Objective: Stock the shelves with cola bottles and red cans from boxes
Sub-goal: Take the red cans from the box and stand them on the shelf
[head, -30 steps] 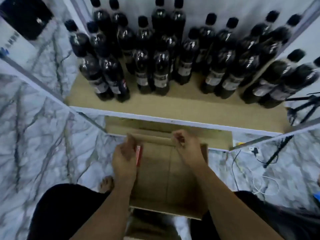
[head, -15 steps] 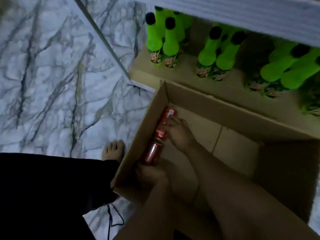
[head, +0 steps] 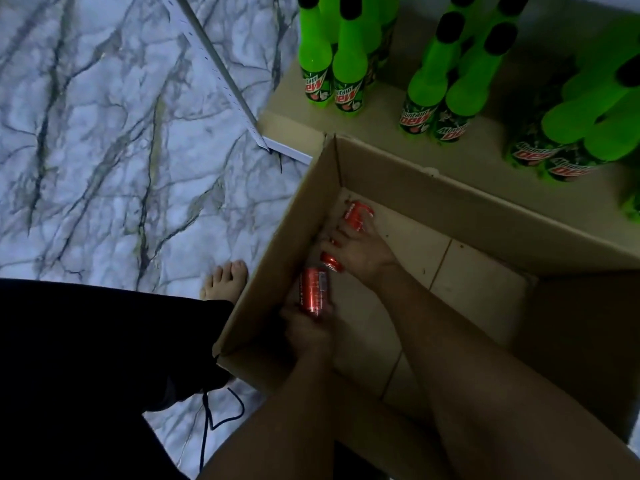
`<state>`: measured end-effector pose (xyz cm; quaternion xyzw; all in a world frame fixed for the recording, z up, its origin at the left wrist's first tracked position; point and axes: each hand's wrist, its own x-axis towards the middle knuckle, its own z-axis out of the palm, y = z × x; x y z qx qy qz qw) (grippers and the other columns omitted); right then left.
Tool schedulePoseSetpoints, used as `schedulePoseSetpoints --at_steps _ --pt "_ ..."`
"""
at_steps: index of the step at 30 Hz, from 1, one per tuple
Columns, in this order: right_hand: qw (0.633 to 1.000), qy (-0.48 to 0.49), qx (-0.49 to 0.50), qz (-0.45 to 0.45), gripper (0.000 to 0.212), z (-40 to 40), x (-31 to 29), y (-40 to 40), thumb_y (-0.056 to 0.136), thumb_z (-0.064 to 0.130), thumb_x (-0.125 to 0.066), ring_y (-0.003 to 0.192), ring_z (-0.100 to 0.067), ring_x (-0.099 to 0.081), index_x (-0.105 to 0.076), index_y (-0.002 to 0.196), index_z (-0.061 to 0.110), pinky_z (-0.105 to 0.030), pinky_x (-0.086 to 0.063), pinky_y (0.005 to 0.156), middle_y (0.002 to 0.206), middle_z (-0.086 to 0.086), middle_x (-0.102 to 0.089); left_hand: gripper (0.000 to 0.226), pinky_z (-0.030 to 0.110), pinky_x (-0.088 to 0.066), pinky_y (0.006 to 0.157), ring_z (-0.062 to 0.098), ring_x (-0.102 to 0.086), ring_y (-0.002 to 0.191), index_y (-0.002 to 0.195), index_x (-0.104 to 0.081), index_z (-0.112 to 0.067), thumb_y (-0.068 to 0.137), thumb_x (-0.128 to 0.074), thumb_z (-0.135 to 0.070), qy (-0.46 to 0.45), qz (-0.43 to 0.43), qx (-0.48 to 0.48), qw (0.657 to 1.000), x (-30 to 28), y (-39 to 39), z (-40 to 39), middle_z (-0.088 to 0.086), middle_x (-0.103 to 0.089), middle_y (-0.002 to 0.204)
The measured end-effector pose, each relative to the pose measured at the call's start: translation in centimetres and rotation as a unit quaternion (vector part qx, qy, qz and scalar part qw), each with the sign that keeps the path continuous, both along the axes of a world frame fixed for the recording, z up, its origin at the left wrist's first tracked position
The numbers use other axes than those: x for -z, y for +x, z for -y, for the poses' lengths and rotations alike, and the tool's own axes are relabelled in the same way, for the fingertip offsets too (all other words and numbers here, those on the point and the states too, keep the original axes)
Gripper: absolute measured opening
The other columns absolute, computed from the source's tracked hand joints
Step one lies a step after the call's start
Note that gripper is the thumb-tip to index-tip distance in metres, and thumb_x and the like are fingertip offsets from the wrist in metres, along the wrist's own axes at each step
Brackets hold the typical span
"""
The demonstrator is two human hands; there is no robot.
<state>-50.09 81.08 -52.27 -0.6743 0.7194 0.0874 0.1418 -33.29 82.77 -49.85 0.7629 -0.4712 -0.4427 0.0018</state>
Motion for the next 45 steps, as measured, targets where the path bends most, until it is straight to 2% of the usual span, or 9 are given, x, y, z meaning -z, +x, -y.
schedulePoseSetpoints --at_steps 3,7,13,16,24,30,35,38,45 --pt "0.996 -0.044 0.076 0.017 0.055 -1.9 -0.5 -0.5 0.091 0.029 -0.063 0.131 -0.038 -0.045 -0.049 0.144 0.024 -0.069 -0.026 0.112 0.143 -0.013 -0.051 0.085 0.04 -0.048 0.1 0.035 -0.063 0.117 0.125 -0.061 -0.006 0.056 -0.1 -0.037 -0.049 -0.045 -0.038 0.997 -0.9 0.0 0.0 0.015 -0.066 0.126" --pt "0.948 -0.035 0.296 0.11 0.067 -5.1 -1.7 -0.9 0.093 0.039 -0.064 0.13 -0.034 -0.04 -0.033 0.151 0.028 -0.054 -0.028 0.113 0.142 -0.01 -0.039 0.071 0.03 -0.047 0.097 0.019 -0.059 0.108 0.121 -0.065 -0.018 0.058 -0.099 -0.017 -0.084 -0.127 -0.093 0.984 -3.2 -0.5 0.1 -0.002 -0.062 0.117" --pt "0.716 -0.239 0.531 0.385 0.06 -9.9 -4.5 0.2 0.076 0.029 -0.087 0.109 -0.021 -0.064 -0.051 0.122 0.017 -0.027 -0.048 0.09 0.117 -0.001 -0.064 0.075 0.019 -0.052 0.089 0.005 -0.066 0.104 0.127 -0.061 -0.02 0.062 -0.097 -0.011 -0.133 -0.295 -0.046 0.945 -8.5 -3.6 0.7 -0.007 -0.068 0.118" --pt "0.661 -0.302 0.558 0.4 0.065 -10.5 -6.7 0.2 0.067 0.053 -0.087 0.106 -0.014 -0.066 -0.047 0.116 0.039 -0.04 -0.056 0.092 0.115 0.005 -0.067 0.071 0.009 -0.054 0.076 -0.004 -0.07 0.094 0.128 -0.064 -0.011 0.064 -0.094 0.0 -0.113 -0.366 0.046 0.923 -11.0 -5.6 2.4 -0.001 -0.071 0.118" --pt "0.642 -0.405 0.535 0.371 0.07 -10.9 -19.6 -2.5 0.066 0.067 -0.082 0.114 -0.01 -0.065 -0.052 0.124 0.04 -0.046 -0.055 0.096 0.123 0.009 -0.065 0.063 0.024 -0.057 0.087 0.014 -0.073 0.107 0.121 -0.07 -0.014 0.064 -0.092 0.001 -0.099 -0.464 0.223 0.851 -22.5 -10.4 6.1 -0.001 -0.078 0.113" --pt "0.683 -0.438 0.486 0.324 0.074 -11.0 -39.1 -3.3 0.074 0.063 -0.08 0.116 -0.011 -0.061 -0.058 0.132 0.024 -0.042 -0.054 0.096 0.119 0.01 -0.061 0.066 0.031 -0.059 0.091 0.022 -0.072 0.112 0.124 -0.07 -0.017 0.063 -0.094 -0.014 -0.101 -0.496 0.288 0.813 -40.0 -12.2 6.9 0.003 -0.076 0.117" --pt "0.695 -0.475 0.468 0.27 0.065 -11.1 -57.1 -3.4 0.076 0.055 -0.08 0.105 -0.003 -0.06 -0.062 0.127 0.019 -0.022 -0.05 0.09 0.111 0.008 -0.062 0.066 0.022 -0.056 0.088 0.01 -0.073 0.105 0.121 -0.07 -0.027 0.061 -0.094 -0.019 -0.129 -0.515 0.342 0.776 -57.1 -12.8 7.1 -0.007 -0.077 0.112" --pt "0.693 -0.491 0.456 0.266 0.062 -11.4 -66.4 -3.4 0.077 0.051 -0.08 0.109 0.001 -0.058 -0.061 0.128 0.023 -0.012 -0.044 0.091 0.113 0.01 -0.062 0.067 0.032 -0.058 0.094 0.014 -0.073 0.108 0.126 -0.068 -0.022 0.066 -0.094 -0.012 -0.13 -0.525 0.371 0.755 -66.2 -13.0 7.2 -0.005 -0.077 0.114" --pt "0.671 -0.55 0.431 0.247 0.056 -12.3 -82.7 -4.2 0.076 0.049 -0.082 0.109 -0.006 -0.064 -0.059 0.126 0.036 -0.027 -0.055 0.09 0.114 0.015 -0.063 0.065 0.044 -0.055 0.102 0.013 -0.07 0.114 0.125 -0.069 -0.03 0.067 -0.096 -0.018 -0.138 -0.556 0.412 0.709 -82.2 -14.8 7.0 -0.008 -0.075 0.118"
